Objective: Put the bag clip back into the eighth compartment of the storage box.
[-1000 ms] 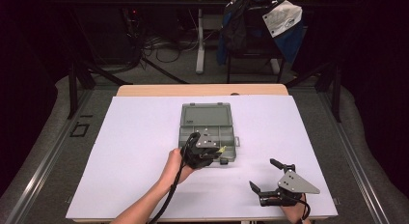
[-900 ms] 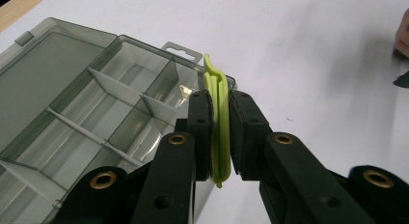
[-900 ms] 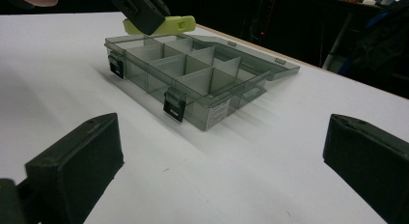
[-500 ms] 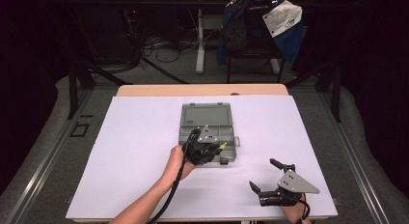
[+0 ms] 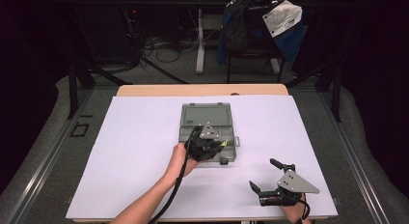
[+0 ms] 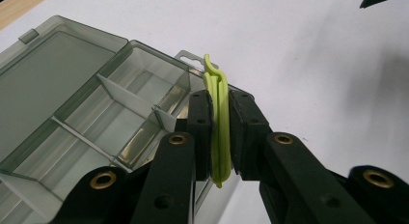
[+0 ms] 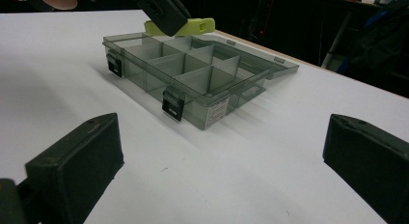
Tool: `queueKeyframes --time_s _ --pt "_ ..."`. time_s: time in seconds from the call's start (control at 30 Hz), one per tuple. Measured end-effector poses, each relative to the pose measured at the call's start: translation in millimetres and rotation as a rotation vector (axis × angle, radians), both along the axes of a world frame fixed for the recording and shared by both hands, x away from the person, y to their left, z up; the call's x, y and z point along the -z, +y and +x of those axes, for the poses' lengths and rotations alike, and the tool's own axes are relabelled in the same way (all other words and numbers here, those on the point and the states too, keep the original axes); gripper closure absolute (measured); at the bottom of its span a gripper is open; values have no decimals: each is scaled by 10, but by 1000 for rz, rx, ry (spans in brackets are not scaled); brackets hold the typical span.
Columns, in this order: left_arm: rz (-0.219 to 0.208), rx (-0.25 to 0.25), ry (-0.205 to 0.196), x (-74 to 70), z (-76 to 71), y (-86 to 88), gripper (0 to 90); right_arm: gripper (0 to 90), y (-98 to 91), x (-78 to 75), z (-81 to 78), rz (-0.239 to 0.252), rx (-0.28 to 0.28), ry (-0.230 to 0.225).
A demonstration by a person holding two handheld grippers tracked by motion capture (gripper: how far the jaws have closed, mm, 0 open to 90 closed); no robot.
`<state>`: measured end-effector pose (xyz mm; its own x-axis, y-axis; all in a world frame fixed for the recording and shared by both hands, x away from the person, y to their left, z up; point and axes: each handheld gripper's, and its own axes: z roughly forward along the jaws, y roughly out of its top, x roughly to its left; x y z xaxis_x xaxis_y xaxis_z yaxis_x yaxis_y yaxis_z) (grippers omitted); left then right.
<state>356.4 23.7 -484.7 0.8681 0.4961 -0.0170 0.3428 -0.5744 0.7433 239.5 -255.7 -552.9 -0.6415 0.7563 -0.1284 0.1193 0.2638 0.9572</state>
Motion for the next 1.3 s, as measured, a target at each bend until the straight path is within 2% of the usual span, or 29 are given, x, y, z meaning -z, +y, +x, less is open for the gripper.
queueKeyframes --time_s 0.97,1.3 --pt "-5 -49 22 33 133 -163 802 0 2 1 -1 4 0 0" --pt "-19 -66 44 71 179 -226 802 0 -3 0 0 1 0 4"
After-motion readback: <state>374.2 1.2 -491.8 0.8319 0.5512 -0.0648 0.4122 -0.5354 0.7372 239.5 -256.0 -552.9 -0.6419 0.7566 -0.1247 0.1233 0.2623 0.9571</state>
